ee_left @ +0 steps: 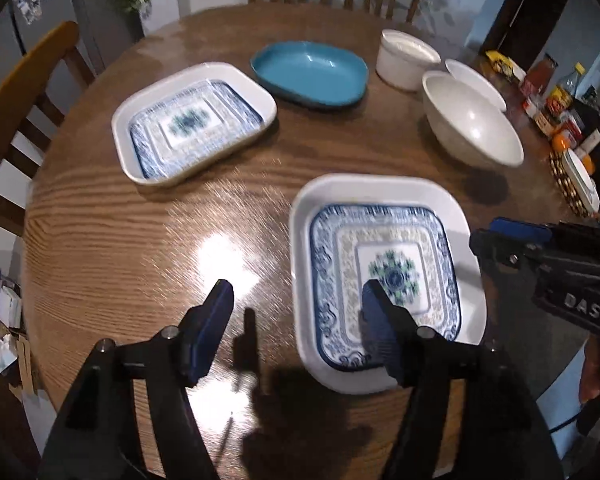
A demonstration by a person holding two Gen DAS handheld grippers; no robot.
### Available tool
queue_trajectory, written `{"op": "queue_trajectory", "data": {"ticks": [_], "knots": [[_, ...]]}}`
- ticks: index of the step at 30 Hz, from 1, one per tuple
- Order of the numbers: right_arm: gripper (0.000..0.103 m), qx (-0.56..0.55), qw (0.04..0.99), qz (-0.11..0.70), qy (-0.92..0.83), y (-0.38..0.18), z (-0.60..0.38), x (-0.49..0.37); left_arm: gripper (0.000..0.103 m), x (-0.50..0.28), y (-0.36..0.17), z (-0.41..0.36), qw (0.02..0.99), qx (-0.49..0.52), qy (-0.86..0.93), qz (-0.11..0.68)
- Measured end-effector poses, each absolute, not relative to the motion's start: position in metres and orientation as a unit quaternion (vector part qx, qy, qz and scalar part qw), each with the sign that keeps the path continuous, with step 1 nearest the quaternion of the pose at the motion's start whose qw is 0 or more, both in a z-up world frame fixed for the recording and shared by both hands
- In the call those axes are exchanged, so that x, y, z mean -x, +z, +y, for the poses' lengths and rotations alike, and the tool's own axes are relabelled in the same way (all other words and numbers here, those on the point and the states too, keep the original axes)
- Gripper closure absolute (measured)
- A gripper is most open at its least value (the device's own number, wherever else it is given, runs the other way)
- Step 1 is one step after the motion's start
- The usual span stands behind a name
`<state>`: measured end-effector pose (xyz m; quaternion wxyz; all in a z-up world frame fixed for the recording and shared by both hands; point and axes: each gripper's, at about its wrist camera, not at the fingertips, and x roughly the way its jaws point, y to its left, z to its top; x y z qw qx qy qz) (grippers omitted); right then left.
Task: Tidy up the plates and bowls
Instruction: 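Lift the patterned plate with both tools and carry it toward the other patterned plate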
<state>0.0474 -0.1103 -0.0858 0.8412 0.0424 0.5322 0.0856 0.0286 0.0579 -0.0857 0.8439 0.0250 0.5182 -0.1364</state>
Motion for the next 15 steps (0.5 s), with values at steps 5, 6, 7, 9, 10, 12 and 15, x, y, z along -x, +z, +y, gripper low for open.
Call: {"op": "queue_trajectory", "data": {"ticks": [5,6,7,9,10,12,15], "knots": [[0.062,-0.056,0.849,0.514,0.104,-0.071,-0.102,-0.049,0.030,-0.037,-0.073,0.068,0.853,-0.022,-0.127,0.507],[0.062,-0.060,0.850,0.512,0.107,-0.068,-0.100,-0.051,0.027,-0.039,-0.071,0.071,0.854,-0.021,-0.124,0.506],[0.062,-0.063,0.851,0.510,0.109,-0.066,-0.098,-0.051,0.026,-0.039,-0.069,0.075,0.855,-0.021,-0.121,0.504],[0.062,-0.069,0.852,0.507,0.111,-0.064,-0.094,-0.051,0.025,-0.039,-0.065,0.081,0.857,-0.025,-0.115,0.502],[0.062,-0.073,0.853,0.504,0.114,-0.062,-0.090,-0.053,0.024,-0.038,-0.063,0.084,0.858,-0.027,-0.112,0.500],[0.062,-0.075,0.854,0.502,0.116,-0.058,-0.086,-0.053,0.023,-0.040,-0.060,0.091,0.860,-0.029,-0.107,0.498],[0.062,-0.076,0.857,0.496,0.116,-0.053,-0.076,-0.053,0.023,-0.041,-0.055,0.100,0.862,-0.030,-0.104,0.495]]}}
